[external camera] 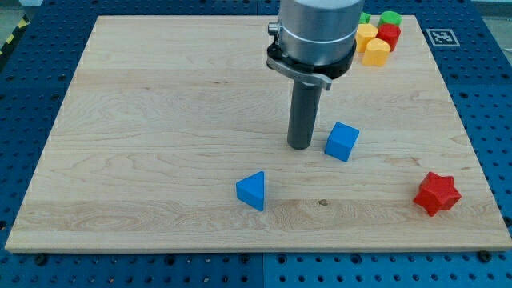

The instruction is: Move the blue cube to the top left of the red star

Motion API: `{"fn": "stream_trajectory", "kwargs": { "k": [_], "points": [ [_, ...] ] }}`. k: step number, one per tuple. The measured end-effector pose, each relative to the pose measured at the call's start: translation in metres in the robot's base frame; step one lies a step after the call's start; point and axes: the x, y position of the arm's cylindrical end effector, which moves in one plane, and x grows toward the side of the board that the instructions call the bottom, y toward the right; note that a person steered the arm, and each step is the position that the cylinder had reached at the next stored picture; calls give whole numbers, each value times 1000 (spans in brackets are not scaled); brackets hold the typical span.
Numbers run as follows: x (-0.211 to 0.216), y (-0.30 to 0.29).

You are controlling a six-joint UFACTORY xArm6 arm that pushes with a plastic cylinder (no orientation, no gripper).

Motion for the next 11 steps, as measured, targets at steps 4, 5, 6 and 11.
{"fn": "stream_trajectory", "kwargs": {
  "k": [4, 5, 6, 11],
  "points": [
    [1, 62],
    [6, 72],
    [13, 73],
    [31, 83]
  ]
}}
